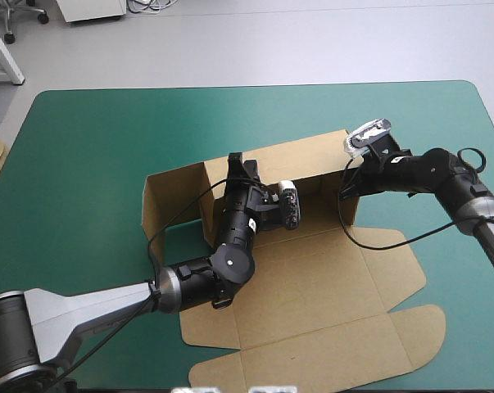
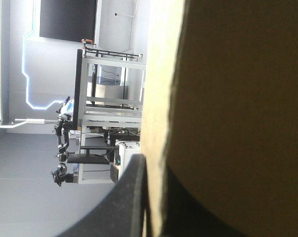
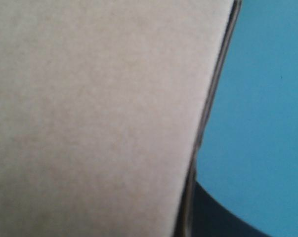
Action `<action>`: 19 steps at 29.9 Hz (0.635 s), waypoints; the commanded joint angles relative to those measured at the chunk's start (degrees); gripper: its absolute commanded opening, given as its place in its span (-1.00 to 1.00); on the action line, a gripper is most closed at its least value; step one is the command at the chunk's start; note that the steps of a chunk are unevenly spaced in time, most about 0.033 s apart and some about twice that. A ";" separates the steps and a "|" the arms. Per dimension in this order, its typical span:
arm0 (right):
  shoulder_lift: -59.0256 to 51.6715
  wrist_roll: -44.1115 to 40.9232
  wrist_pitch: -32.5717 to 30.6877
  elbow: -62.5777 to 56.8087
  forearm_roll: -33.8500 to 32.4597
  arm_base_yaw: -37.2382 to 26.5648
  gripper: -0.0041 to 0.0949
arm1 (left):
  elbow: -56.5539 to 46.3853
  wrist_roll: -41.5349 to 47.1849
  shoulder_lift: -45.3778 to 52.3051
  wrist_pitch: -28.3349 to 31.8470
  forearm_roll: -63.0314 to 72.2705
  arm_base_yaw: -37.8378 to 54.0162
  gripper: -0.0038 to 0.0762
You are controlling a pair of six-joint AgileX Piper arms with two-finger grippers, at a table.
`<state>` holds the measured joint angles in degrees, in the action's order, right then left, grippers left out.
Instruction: Fold the box
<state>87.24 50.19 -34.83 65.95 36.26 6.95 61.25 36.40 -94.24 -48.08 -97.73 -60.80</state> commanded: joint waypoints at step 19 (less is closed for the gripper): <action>-2.21 -4.31 2.69 1.23 6.47 0.35 -0.96 | 1.89 2.73 2.39 -1.29 -6.42 -1.58 -0.11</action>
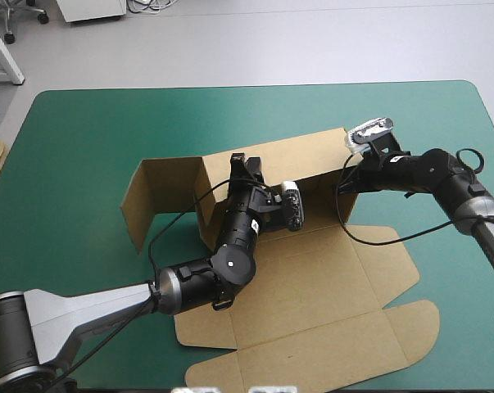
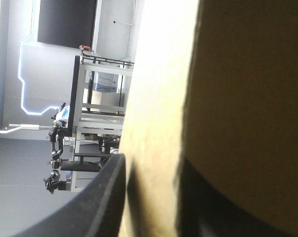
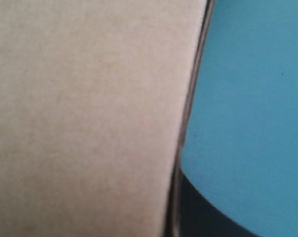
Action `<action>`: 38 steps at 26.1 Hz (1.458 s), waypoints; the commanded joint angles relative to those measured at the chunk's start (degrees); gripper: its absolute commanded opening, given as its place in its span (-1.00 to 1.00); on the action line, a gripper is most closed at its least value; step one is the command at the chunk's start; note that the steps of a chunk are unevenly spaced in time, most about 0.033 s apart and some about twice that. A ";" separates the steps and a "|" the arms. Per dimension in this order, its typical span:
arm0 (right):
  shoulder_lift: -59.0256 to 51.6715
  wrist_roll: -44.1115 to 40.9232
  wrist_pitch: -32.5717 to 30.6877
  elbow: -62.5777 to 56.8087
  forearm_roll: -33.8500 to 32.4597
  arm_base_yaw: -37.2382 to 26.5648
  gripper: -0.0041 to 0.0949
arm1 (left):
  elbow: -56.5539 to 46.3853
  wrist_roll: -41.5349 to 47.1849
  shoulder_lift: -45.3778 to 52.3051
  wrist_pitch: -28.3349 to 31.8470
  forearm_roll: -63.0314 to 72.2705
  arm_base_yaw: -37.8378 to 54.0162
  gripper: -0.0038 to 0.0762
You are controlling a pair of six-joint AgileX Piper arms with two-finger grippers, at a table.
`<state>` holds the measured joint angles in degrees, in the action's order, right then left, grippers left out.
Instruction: Fold the box
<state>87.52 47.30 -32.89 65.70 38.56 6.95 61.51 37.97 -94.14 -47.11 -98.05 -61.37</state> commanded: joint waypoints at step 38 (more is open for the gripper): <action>-2.49 -9.32 1.32 1.96 2.23 0.35 -0.96 | 40.66 -41.03 11.43 -24.55 80.37 45.51 -0.08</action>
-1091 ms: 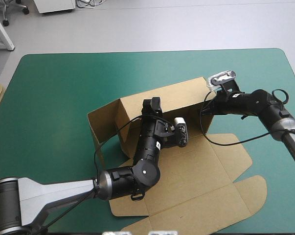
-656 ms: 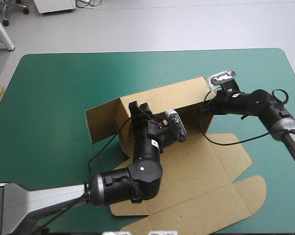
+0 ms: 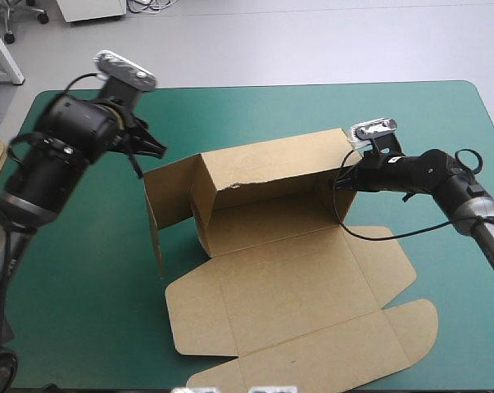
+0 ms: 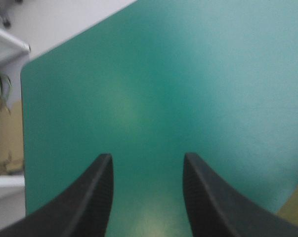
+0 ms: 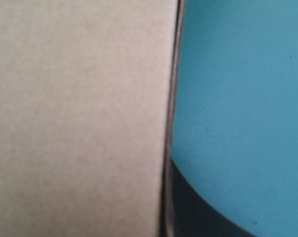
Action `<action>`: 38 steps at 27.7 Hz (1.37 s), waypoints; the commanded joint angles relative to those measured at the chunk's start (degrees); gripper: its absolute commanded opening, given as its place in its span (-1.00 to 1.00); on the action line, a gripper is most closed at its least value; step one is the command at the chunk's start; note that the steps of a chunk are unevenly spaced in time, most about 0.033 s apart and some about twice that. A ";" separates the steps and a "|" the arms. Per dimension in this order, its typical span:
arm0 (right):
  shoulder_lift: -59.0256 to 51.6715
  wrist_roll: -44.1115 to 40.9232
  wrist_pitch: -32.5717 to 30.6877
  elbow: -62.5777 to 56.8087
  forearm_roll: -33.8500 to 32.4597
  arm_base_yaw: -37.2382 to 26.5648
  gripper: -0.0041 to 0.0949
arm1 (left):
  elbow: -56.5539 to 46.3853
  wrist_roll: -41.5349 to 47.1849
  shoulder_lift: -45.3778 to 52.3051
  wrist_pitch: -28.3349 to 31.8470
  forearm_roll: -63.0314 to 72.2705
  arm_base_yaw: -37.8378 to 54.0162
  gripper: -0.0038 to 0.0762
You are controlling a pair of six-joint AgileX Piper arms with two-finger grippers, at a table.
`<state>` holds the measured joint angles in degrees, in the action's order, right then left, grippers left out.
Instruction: Fold the box
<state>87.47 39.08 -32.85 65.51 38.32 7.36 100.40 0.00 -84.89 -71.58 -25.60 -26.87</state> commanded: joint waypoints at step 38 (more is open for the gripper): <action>11.44 -30.51 -38.51 35.30 -22.13 -0.05 -0.95 | -7.87 -15.25 2.17 9.54 47.54 43.82 -0.08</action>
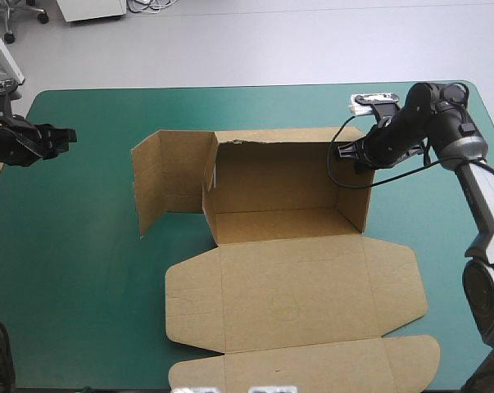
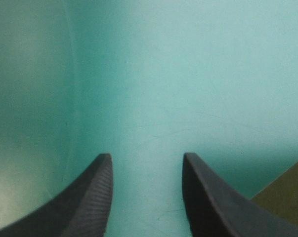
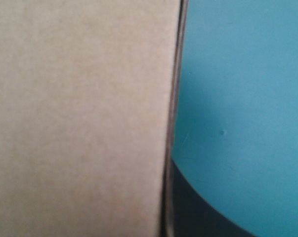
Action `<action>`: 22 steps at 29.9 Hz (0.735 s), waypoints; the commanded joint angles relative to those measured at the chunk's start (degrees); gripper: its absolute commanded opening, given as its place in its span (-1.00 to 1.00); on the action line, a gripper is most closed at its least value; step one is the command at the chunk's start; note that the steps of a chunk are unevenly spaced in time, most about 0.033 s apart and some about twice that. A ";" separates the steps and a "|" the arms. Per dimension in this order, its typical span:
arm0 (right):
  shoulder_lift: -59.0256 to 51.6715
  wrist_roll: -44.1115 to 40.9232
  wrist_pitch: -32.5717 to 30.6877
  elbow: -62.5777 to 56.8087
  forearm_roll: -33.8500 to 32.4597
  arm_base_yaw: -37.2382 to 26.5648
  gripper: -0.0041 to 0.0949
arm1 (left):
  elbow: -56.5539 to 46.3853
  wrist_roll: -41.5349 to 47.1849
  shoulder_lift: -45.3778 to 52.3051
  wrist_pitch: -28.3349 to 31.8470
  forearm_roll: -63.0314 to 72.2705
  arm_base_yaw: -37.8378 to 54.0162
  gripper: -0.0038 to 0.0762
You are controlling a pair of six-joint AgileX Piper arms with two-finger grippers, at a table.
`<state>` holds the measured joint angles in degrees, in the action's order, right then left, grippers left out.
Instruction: Fold the box
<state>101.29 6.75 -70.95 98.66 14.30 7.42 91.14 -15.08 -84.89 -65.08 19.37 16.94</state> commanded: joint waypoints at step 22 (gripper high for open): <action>-6.41 6.95 3.11 1.21 4.10 -0.12 0.23 | -1.36 -1.74 2.17 6.21 2.33 0.02 -0.08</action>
<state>100.43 12.51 -69.75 98.97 17.88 7.44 89.59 -16.83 -84.89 -62.15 19.77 16.94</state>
